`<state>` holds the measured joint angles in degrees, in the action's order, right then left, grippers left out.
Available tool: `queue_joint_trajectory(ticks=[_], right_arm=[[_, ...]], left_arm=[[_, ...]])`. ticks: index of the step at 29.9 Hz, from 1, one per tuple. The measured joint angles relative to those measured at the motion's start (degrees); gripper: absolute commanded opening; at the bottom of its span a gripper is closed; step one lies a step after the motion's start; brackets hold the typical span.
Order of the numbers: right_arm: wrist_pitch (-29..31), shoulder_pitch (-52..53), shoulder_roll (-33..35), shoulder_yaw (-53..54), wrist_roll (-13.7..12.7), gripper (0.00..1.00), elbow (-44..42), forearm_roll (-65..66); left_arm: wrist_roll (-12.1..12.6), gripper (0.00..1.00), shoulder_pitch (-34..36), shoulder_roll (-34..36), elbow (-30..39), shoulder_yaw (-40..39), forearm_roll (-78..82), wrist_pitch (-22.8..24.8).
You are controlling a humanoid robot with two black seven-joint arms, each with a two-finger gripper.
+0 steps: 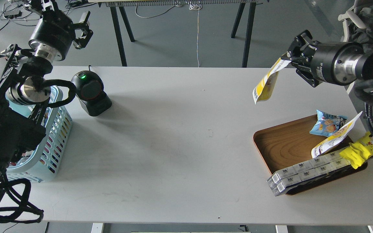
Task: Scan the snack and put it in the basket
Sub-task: 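Carry the packet toward the scanner and set it upright on the table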
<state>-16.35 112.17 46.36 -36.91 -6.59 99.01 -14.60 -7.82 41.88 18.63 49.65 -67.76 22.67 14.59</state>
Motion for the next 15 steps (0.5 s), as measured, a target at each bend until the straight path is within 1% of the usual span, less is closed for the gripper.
queue_joint_trajectory(ticks=[3, 8, 10, 15], right_arm=[[-1.52, -0.03, -4.99, 0.97, 0.56, 0.0, -0.96, -0.65], [-3.58, -0.84, -14.53, 1.59, 0.69, 0.0, -3.99, -0.78], [-4.46, -2.21, -18.72, 2.47, 0.71, 0.0, -6.15, -0.78], [-5.29, -5.83, -26.71, 4.36, 0.7, 0.0, -11.04, -0.87]], left_arm=[[0.0, 1.0, 0.0, -0.04, 0.0, -0.03, 0.0, 0.0], [0.0, 1.0, 0.31, -0.08, 0.0, -0.04, 0.0, -0.01], [0.0, 1.0, 0.38, -0.08, 0.0, -0.04, 0.0, -0.01], [0.01, 1.0, 0.48, -0.04, 0.0, -0.02, 0.0, 0.0]])
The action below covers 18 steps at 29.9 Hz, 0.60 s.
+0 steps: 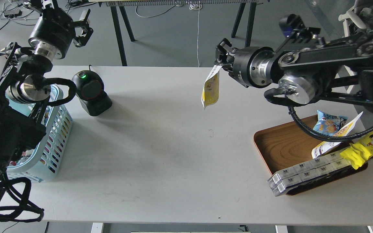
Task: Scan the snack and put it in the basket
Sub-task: 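Carry the packet toward the scanner and set it upright on the table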
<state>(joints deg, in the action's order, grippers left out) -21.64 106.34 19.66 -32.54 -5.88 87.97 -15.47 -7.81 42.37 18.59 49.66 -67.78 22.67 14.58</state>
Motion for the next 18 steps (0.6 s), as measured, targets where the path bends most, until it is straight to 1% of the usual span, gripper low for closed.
queue_joint_trajectory(ticks=[4, 7, 15, 17, 18], right_arm=[[-1.03, -2.4, -5.45, 1.04, 0.0, 0.0, -2.63, -1.77], [-1.71, -3.77, -8.28, 1.41, -0.01, 0.0, -3.69, -2.85], [-2.57, -7.29, -11.12, 1.3, -0.52, 0.0, -5.29, -3.16], [-2.67, -8.15, -11.34, 1.12, -0.59, 0.04, -5.5, -3.16], [-2.71, -8.45, -11.4, 1.05, -0.6, 0.08, -5.59, -3.16]], left_arm=[[0.0, 1.0, 0.0, 0.0, 0.0, 0.01, 0.0, 0.0], [0.0, 1.0, 0.0, 0.0, 0.0, 0.02, 0.0, 0.0], [0.0, 1.0, -0.09, 0.11, 0.0, 0.02, 0.0, 0.0], [0.0, 1.0, -0.09, 0.13, 0.0, 0.01, 0.01, 0.0], [0.0, 1.0, -0.09, 0.13, 0.0, 0.01, 0.0, 0.0]])
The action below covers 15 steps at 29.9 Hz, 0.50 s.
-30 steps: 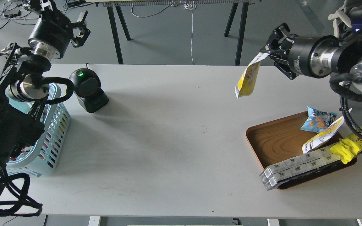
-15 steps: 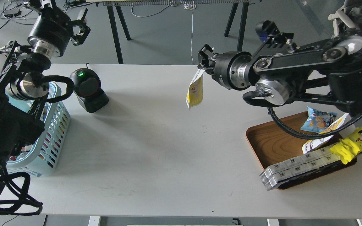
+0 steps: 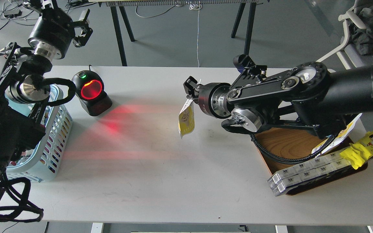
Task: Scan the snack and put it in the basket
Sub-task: 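Carry the packet toward the scanner and set it upright on the table, then release the packet and withdraw the right gripper toward the tray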
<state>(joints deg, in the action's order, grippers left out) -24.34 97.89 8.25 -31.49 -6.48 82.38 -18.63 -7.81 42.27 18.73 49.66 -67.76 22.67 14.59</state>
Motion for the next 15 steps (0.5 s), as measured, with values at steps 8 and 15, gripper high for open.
queue_joint_trajectory(ticks=[8, 15], right_arm=[[-1.44, -1.33, -0.08, -0.23, 0.06, 0.45, -0.45, 0.0], [-1.19, -0.85, 0.23, 0.52, 0.47, 0.9, -0.52, 0.17]], left_arm=[[0.0, 1.0, 0.0, 0.08, 0.0, 0.0, 0.0, 0.0], [0.0, 1.0, 0.0, 0.7, 0.0, -0.09, 0.0, -0.08]])
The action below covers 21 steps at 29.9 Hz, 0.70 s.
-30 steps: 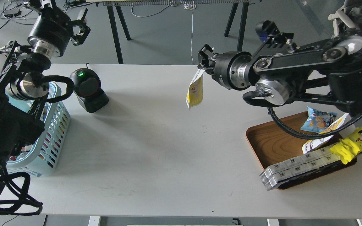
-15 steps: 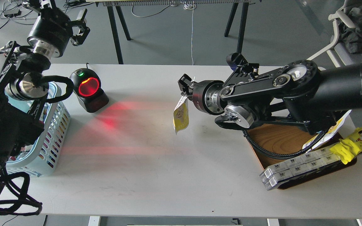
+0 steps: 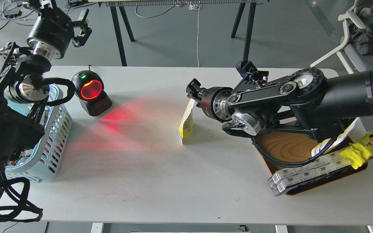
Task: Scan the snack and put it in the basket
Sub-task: 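Release the packet and withdraw the right gripper toward the tray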
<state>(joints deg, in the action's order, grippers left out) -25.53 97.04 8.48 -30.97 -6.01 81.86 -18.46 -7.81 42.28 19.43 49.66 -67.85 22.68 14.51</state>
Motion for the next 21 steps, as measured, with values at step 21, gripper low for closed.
queue_joint_trajectory(ticks=[21], right_arm=[[10.85, -4.52, 23.19, 21.2, 3.04, 0.92, -0.42, 1.1]], left_arm=[[0.28, 1.0, 1.39, 4.02, 0.21, -1.75, -1.82, 0.27]])
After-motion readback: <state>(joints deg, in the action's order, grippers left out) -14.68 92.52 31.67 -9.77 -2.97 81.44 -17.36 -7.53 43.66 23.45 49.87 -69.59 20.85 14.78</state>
